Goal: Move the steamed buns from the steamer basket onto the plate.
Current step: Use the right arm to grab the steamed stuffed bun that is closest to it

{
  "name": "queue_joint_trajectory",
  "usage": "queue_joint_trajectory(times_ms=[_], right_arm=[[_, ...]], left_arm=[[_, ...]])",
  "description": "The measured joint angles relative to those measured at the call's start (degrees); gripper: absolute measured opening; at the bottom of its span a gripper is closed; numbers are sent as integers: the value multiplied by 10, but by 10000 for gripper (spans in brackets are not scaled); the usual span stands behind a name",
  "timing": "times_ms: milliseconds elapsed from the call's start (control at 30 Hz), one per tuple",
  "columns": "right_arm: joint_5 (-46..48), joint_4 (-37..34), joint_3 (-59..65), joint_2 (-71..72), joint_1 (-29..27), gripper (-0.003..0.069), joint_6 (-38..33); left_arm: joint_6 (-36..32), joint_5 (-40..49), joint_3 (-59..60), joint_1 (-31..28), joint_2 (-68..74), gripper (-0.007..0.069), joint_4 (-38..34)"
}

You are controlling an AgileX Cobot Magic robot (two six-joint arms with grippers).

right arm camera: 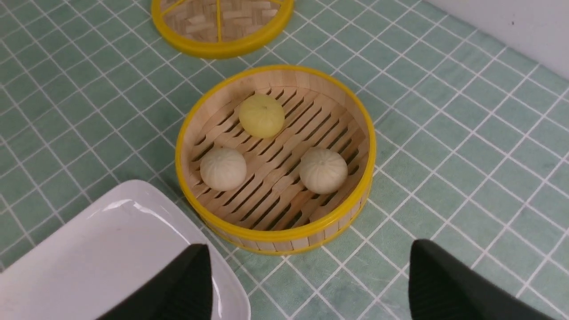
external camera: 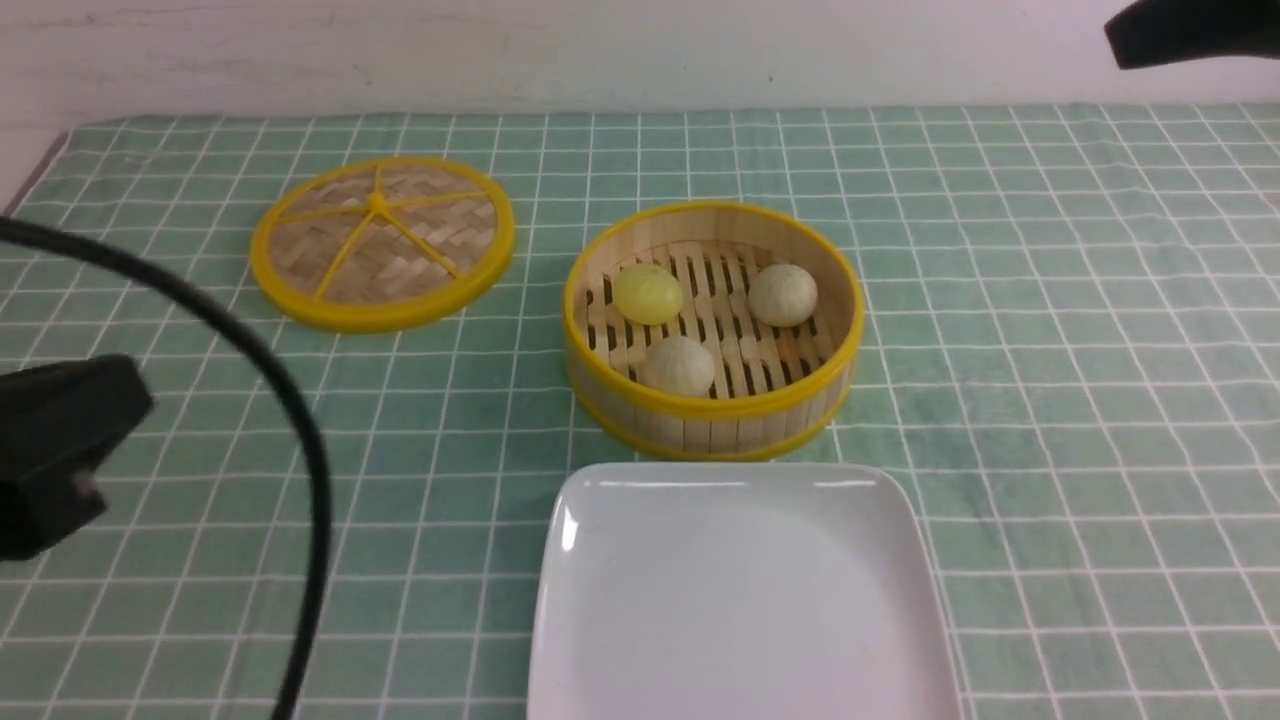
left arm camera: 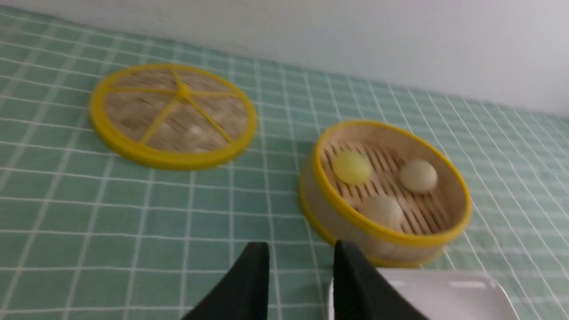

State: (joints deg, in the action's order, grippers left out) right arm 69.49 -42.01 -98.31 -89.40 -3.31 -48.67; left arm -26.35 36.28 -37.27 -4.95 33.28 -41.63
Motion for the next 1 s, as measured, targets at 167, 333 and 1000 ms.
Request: queue_joint_trajectory(times_ms=[167,333,1000], right_arm=[[-5,68,-21,-47,60,568,38],[-22,116,-55,-107,108,552,60],[-67,194,-210,-384,188,476,68]], left_arm=[[-213,54,-45,0,110,240,-178],[-271,95,-65,0,186,240,-226],[-310,133,-70,0,267,240,-218]])
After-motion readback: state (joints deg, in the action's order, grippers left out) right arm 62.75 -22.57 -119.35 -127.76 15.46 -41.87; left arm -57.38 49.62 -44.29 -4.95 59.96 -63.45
